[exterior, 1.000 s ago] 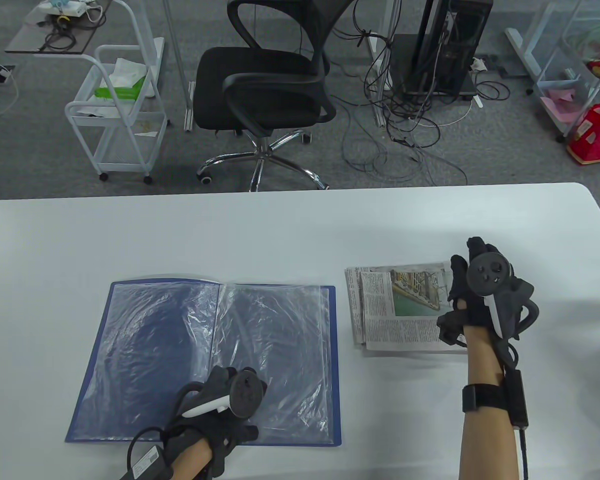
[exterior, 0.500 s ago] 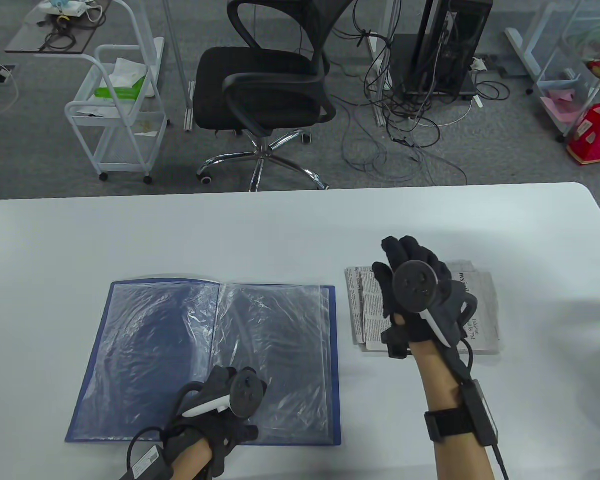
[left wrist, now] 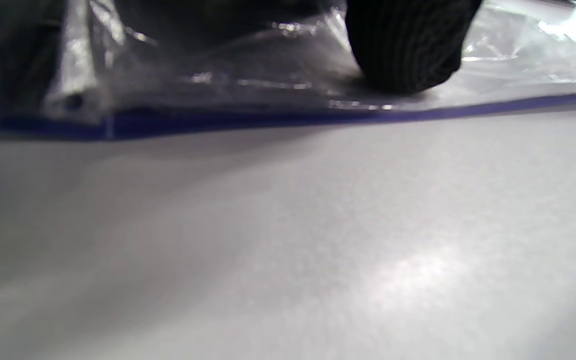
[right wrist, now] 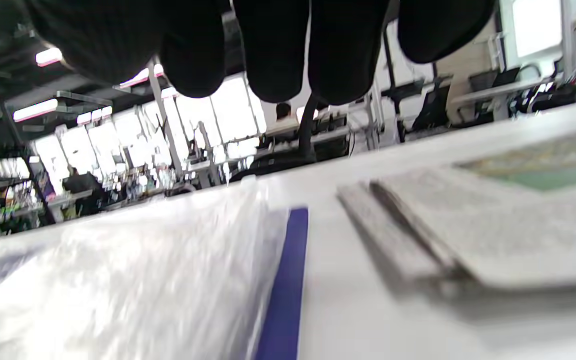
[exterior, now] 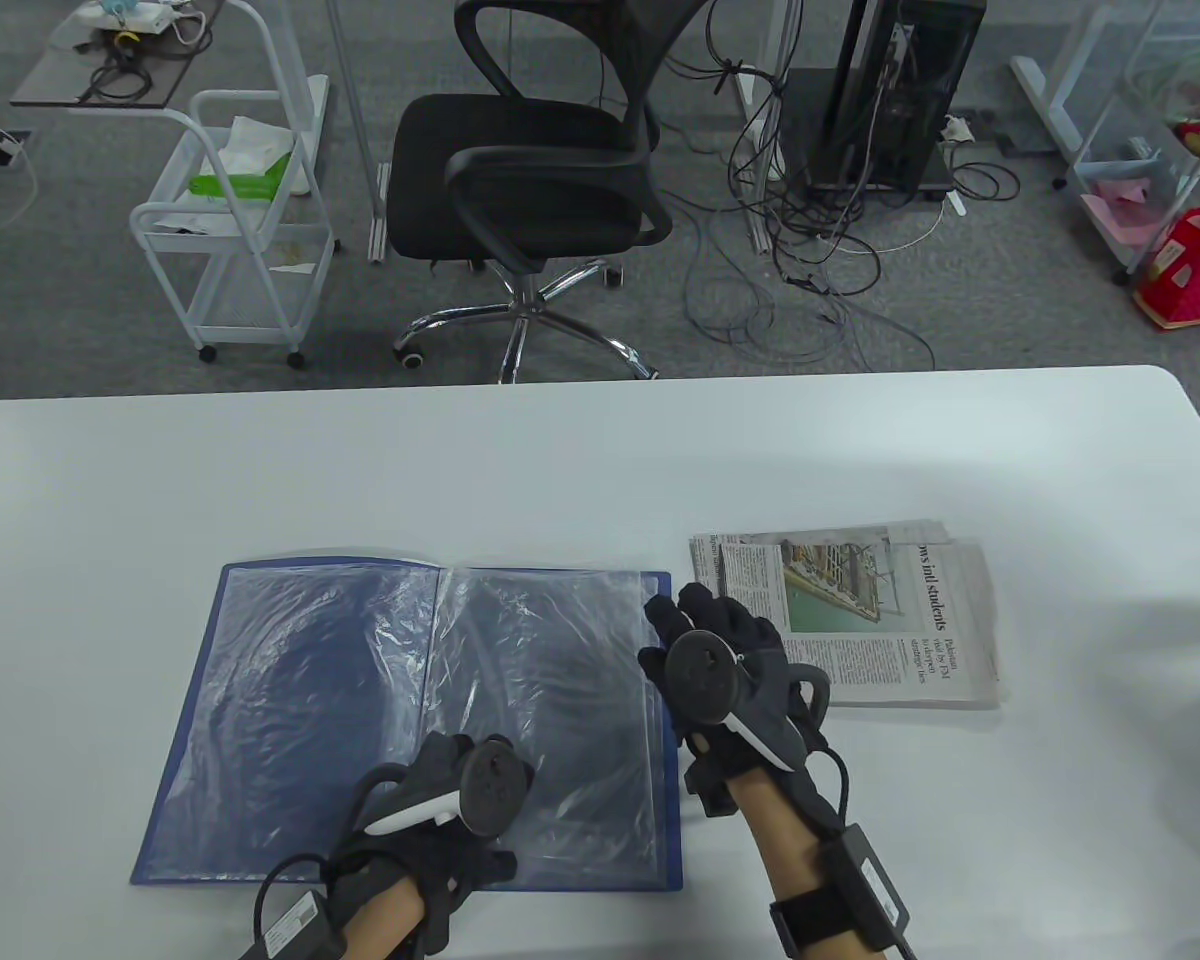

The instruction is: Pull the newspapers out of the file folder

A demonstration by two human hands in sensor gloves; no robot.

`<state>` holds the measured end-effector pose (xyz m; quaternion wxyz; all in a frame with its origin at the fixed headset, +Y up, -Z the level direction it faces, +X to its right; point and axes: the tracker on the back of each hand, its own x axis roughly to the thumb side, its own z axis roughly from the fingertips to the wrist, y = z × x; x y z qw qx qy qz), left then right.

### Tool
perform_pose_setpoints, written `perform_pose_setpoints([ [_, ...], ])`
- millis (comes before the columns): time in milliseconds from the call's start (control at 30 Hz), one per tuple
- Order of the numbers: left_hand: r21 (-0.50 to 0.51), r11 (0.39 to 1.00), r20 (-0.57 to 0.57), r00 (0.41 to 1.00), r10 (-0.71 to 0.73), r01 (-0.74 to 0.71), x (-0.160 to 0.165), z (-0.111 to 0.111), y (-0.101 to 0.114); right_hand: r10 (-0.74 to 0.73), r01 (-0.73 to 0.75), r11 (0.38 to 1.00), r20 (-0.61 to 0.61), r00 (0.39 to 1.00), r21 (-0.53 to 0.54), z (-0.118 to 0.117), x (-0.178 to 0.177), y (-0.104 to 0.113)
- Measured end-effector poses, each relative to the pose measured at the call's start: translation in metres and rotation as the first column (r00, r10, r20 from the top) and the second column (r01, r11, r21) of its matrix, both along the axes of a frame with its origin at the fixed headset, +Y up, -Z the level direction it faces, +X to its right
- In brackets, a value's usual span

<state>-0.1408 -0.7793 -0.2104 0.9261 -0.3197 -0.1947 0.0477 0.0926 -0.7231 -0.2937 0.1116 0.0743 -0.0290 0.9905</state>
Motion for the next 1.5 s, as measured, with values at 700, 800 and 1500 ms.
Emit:
perform_pose_setpoints([
  [700,0.092,0.991,-0.006,0.995,0.098,-0.097,-0.006,-0.001,0.011,0.195,-0.21,0.956,-0.092,0.977,-0.204,0.002,-0.019,-0.045],
  [800,0.144,0.98,-0.031,0.989,0.141,-0.136,-0.011,-0.002,0.019,0.193,-0.208,0.956,-0.091,0.977,-0.205,0.002,-0.019,-0.045],
  [1500,0.481,0.861,-0.49,0.765,0.418,-0.163,-0.147,-0.025,0.056,0.182,-0.197,0.957,-0.088,0.979,-0.215,0.002,-0.017,-0.044],
])
